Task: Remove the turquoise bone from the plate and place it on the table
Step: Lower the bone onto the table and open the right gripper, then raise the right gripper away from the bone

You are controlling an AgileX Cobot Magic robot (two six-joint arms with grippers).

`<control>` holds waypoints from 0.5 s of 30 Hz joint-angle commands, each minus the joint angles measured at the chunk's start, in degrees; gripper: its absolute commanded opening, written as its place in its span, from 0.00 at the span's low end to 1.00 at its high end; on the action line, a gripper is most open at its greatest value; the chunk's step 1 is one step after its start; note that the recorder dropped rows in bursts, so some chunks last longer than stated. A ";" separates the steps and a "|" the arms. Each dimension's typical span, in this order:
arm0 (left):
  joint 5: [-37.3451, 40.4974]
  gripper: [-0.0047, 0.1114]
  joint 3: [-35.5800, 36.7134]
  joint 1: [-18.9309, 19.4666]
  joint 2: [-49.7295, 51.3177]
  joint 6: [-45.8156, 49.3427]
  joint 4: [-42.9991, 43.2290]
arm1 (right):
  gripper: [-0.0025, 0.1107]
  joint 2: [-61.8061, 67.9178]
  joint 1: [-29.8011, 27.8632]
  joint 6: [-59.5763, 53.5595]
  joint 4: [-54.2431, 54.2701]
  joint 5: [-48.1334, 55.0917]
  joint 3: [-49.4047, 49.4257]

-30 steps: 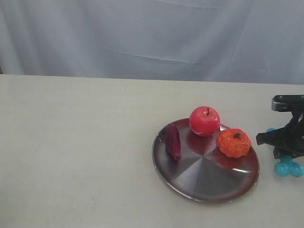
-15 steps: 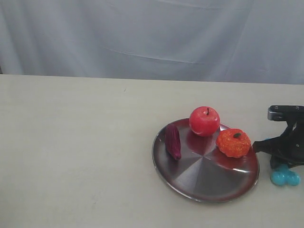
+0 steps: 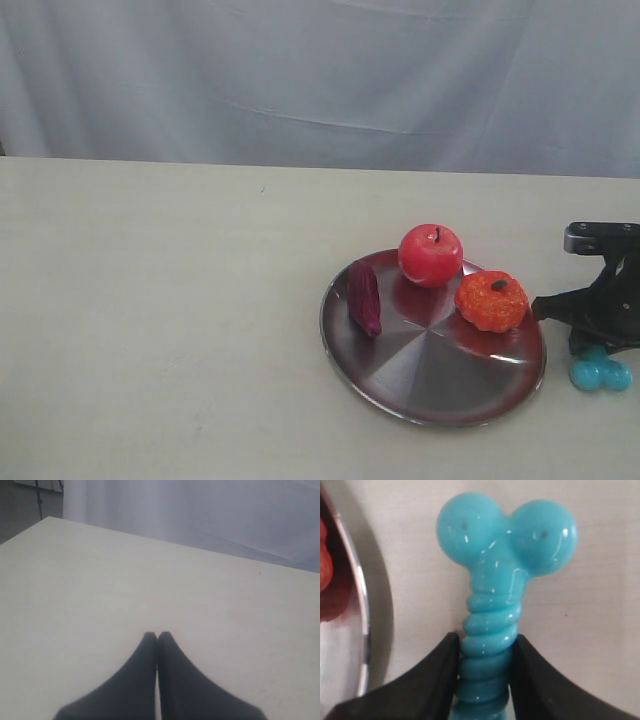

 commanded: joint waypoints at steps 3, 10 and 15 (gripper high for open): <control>-0.31 0.04 0.15 0.26 -0.07 -0.11 0.36 | 0.66 -0.87 -0.25 2.38 0.64 0.09 -0.06; -0.31 0.04 0.15 0.26 -0.07 -0.11 0.36 | 0.69 -7.48 -0.25 3.36 2.75 3.72 -1.94; -0.31 0.04 0.15 0.26 -0.07 -0.11 0.36 | 0.69 -13.93 -0.11 3.22 5.06 14.06 -5.85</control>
